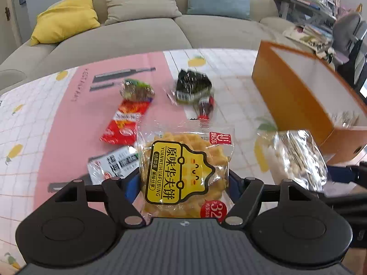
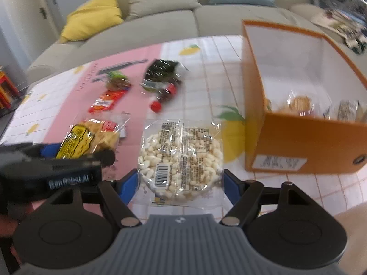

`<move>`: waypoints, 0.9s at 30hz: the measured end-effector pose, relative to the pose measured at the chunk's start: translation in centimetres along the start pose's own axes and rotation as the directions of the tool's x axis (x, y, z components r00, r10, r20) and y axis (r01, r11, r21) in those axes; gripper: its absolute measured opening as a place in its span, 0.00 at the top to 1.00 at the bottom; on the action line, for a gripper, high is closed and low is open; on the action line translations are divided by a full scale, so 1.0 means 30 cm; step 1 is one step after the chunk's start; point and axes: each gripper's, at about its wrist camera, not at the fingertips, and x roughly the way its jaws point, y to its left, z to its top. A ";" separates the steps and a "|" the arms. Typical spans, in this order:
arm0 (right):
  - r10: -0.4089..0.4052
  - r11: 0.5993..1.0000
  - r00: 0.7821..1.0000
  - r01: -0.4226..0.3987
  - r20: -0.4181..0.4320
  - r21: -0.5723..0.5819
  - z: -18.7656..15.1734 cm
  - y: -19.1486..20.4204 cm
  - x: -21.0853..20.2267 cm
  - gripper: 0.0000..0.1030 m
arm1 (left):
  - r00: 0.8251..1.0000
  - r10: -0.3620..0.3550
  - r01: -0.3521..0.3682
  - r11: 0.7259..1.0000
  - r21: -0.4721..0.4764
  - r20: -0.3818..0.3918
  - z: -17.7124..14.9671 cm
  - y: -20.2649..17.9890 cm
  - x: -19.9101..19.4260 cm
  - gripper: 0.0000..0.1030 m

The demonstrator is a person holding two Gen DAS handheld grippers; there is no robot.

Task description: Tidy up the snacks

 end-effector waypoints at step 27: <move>-0.170 0.954 0.985 0.156 -0.031 -0.256 0.359 -0.523 -0.218 0.28 | 0.934 -0.342 0.353 0.837 0.419 -0.103 0.510 -0.631 0.107 0.19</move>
